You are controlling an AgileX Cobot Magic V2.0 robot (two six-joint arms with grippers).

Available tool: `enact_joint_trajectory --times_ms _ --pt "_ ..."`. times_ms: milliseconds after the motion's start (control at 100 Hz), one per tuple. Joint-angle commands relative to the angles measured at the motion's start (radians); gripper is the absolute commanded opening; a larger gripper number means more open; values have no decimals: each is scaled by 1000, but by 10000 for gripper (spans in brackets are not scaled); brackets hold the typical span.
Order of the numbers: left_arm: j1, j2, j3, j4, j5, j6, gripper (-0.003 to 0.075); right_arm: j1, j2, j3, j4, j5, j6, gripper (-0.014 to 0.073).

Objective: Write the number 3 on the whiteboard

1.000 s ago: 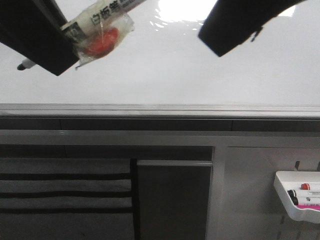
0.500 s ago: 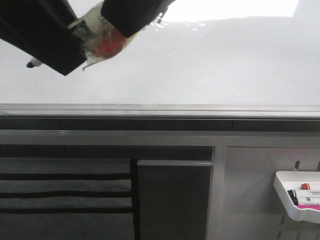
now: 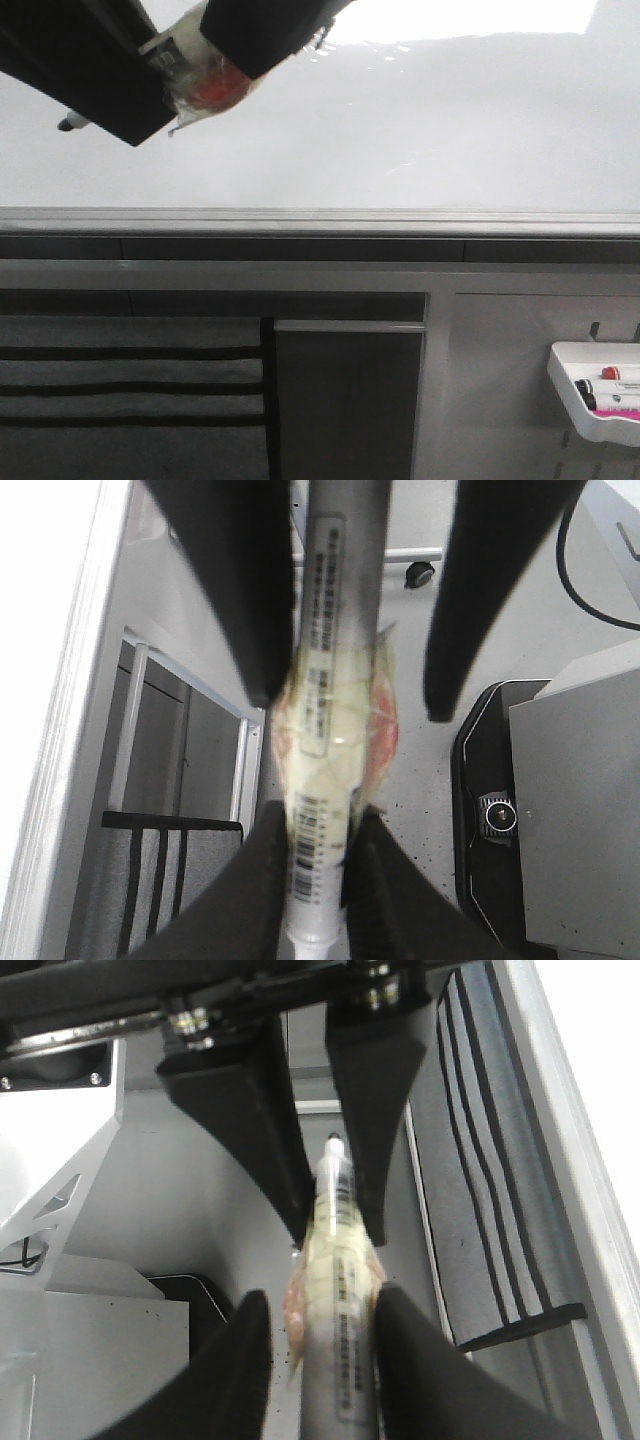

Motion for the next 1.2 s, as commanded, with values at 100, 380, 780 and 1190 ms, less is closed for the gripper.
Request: enact_joint_trajectory --times_ms 100,380,780,1190 --pt "-9 -24 -34 -36 -35 -3 -20 4 -23 -34 46 -23 -13 81" --pt "-9 -24 -34 -36 -42 -3 103 4 -23 -34 46 -21 -13 17" --pt "172 -152 2 -19 -115 -190 384 -78 -167 -21 -238 -38 300 18" --pt "342 -345 195 -203 -259 -192 384 -326 -338 211 -238 -134 490 18"
